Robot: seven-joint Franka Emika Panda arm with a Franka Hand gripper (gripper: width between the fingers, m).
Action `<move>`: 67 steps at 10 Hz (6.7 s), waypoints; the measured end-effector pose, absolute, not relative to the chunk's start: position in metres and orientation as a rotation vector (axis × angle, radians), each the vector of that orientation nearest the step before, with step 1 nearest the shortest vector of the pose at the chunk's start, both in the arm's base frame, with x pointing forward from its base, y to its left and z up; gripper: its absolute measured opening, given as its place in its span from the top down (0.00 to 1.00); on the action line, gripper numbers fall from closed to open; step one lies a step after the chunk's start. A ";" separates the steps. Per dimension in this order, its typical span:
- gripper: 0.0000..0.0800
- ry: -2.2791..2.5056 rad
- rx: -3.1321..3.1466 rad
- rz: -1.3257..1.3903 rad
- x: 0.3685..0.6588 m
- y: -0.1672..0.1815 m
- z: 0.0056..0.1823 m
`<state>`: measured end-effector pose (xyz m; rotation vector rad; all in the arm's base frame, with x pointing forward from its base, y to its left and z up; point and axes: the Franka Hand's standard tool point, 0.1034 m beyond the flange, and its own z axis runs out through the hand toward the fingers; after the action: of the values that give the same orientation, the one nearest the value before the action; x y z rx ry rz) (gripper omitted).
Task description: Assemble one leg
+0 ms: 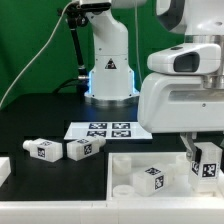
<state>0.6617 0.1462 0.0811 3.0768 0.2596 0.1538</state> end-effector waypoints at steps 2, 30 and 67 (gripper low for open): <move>0.64 -0.239 3.115 0.156 0.662 0.146 0.081; 0.50 0.327 3.080 0.200 0.663 0.147 0.087; 0.64 0.611 2.980 0.127 0.662 0.144 0.087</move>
Offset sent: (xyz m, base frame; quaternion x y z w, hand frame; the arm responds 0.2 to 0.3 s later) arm -0.0011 -0.0027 -0.0039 0.0046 0.0106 0.3603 0.9328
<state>0.6624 0.1440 0.0867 2.9797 0.6105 0.1271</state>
